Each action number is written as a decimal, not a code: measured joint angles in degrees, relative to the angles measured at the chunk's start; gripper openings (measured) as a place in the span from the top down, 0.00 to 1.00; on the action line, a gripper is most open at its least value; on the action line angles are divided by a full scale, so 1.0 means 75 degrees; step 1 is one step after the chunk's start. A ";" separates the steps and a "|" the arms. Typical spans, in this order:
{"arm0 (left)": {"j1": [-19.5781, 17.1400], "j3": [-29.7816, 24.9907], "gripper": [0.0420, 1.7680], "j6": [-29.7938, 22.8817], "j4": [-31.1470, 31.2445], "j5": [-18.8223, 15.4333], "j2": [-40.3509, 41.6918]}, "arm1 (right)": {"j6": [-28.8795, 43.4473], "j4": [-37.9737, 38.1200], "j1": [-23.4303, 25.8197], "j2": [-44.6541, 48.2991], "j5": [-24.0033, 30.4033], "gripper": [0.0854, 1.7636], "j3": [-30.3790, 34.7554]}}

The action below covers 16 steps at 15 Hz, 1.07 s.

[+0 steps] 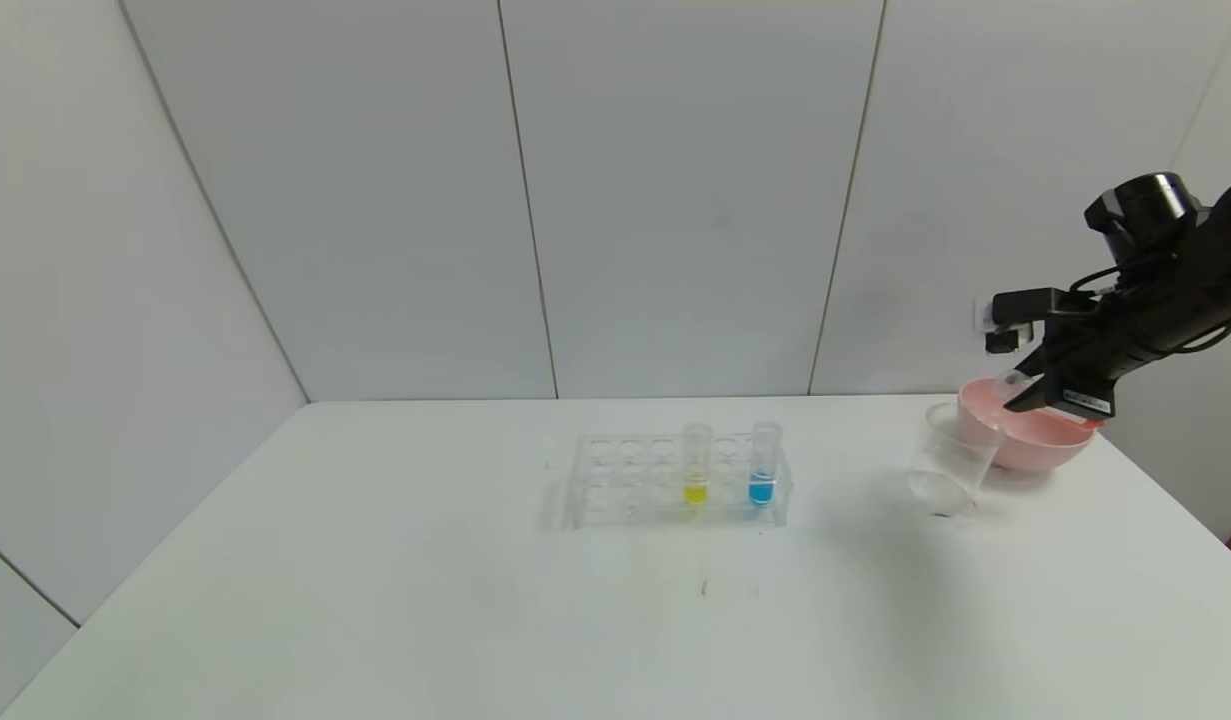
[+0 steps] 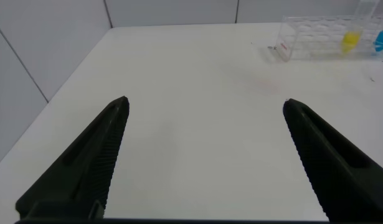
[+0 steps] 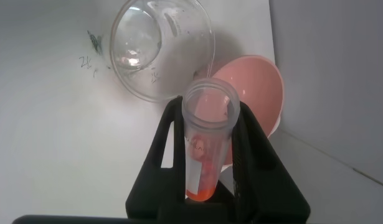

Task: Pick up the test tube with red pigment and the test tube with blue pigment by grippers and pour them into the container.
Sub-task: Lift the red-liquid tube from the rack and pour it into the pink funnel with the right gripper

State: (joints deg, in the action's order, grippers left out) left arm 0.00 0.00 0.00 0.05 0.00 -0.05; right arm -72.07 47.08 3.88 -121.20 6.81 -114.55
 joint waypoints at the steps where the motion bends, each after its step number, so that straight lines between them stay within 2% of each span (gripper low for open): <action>1: 0.0000 0.0000 0.00 0.0000 0.0000 0.0000 0.0000 | -0.0003 -0.0060 -0.0033 -0.0039 -0.0020 0.76 -0.0003; 4: 0.0000 0.0000 0.00 0.0000 0.0000 0.0000 0.0000 | -0.0054 -0.0179 -0.0096 -0.0128 -0.0431 0.76 -0.0007; 16: 0.0000 0.0000 0.00 0.0000 0.0003 0.0000 0.0000 | -0.0284 -0.0239 -0.0348 -0.0219 -0.1295 0.76 -0.0003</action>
State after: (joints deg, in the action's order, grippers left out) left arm 0.00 0.00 0.00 0.07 0.00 -0.05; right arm -74.20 45.29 1.27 -122.84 -2.90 -114.58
